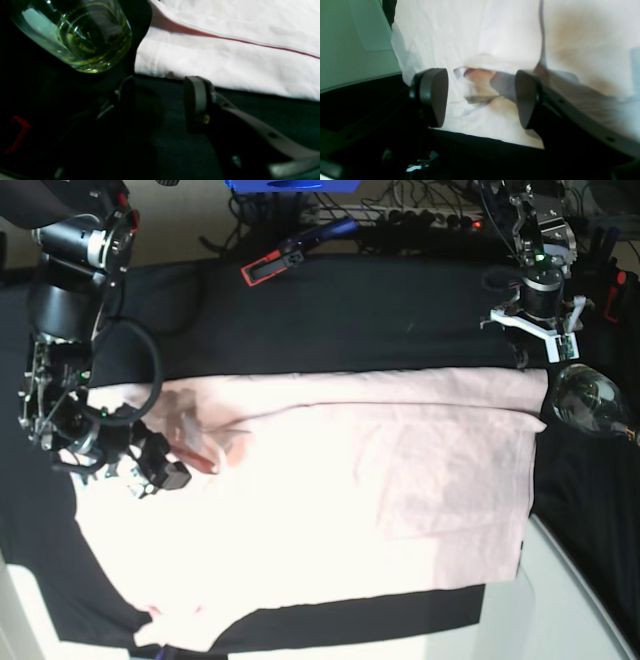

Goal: Fold the T-shirt properly

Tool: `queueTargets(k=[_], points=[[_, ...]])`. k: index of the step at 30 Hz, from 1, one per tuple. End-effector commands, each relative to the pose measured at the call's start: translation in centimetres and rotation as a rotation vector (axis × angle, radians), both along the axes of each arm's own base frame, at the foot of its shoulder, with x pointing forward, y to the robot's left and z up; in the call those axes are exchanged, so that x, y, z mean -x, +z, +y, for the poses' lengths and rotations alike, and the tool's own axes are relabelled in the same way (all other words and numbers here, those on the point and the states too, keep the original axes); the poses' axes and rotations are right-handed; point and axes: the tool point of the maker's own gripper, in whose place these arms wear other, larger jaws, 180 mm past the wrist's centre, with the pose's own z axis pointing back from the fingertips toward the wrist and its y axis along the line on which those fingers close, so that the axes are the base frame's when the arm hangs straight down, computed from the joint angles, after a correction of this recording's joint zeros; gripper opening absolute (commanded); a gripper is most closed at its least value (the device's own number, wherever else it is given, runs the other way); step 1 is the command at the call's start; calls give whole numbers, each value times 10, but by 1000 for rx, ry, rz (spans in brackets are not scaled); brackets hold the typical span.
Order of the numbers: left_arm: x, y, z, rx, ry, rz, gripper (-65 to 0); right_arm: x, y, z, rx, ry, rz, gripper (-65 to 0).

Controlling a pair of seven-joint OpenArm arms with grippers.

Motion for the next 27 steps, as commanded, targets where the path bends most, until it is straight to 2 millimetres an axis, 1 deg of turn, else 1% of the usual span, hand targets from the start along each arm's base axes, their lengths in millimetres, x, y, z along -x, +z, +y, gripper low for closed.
queueTargets(k=[1,4,6,11,17,19,21,25,27], points=[[-5,11,5,-20,-3,-39,-349,-19,21,-6,-4,-12,-71,-251],[-5,10,5,-20,-3,-37,-349,-14,16,-6,-5,-18,-62,-251],[-1,8,5,-20,-3,-28,-349,-11,12,-10,4,-35,-61,-251],[0,8,5,-20,-3,-27,-349,4,-1,-11,6,-42,-28,-251],[0,8,5,-20,-3,-27,-349,3,-2,-11,8,-44,-29,-251],[0,8,5,-20,-3,-27,-349,-1,-1,-14,15,-64,-43,-251],[0,8,5,-20,-3,-27,-349,2,-9,-12,5,-77,-24,-251],[0,8,5,-20,-3,-27,-349,0,-21,-8,-20,-92,12,-251],[0,8,5,-20,-3,-27,-349,-6,-20,-8,-21,-101,5,-251]])
